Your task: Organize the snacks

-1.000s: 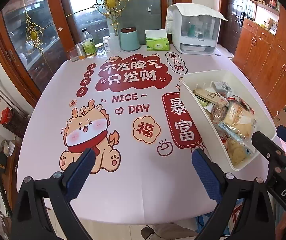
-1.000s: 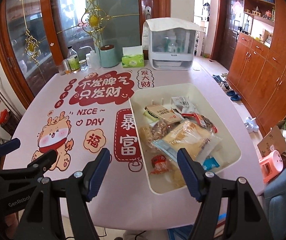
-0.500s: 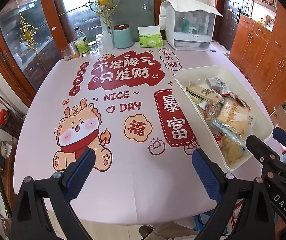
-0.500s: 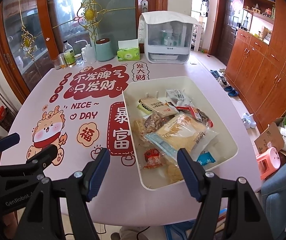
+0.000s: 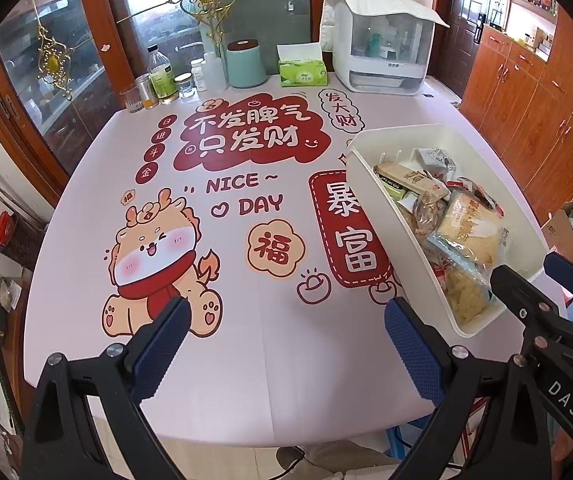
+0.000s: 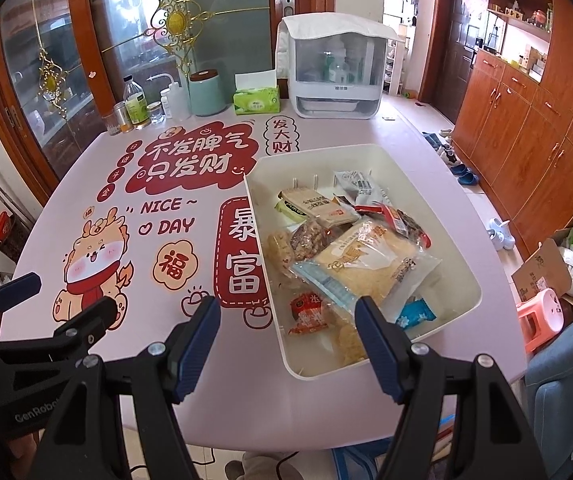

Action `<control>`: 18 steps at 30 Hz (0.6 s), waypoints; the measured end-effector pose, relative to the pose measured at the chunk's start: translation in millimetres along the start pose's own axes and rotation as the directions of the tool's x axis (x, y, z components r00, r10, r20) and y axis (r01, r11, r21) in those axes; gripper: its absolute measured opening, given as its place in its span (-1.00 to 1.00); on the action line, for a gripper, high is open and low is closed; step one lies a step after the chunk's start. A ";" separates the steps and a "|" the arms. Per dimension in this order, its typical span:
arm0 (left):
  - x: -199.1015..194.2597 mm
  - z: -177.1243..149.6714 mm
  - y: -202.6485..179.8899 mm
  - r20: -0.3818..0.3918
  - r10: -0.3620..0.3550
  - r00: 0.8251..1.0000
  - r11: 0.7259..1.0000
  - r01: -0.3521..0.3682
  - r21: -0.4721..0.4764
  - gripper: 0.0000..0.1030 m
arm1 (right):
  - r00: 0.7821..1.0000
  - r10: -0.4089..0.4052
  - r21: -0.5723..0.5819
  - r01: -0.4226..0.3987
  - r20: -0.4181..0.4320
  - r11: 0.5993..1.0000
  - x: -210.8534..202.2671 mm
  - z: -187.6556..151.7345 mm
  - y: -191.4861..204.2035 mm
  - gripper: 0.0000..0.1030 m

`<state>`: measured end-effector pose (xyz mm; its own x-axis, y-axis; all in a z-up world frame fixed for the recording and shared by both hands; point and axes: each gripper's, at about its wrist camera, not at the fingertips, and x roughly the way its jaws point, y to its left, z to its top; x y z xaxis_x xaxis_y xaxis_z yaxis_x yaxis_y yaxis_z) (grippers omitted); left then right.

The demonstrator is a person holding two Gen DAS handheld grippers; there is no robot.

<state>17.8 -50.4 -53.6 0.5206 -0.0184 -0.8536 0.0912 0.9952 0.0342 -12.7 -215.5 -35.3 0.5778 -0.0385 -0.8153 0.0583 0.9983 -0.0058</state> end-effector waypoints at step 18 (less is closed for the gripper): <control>10.0 1.7 7.7 -0.008 -0.009 1.000 1.000 0.009 0.005 0.88 | 1.000 -0.004 0.009 0.004 -0.020 1.000 8.5 1.3 5.3 0.36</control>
<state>25.2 -43.1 -61.0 0.5129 -0.0262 -0.8581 0.1000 0.9946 0.0294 -6.4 -210.6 -41.6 0.5613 -0.0418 -0.8265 0.0681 0.9977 -0.0042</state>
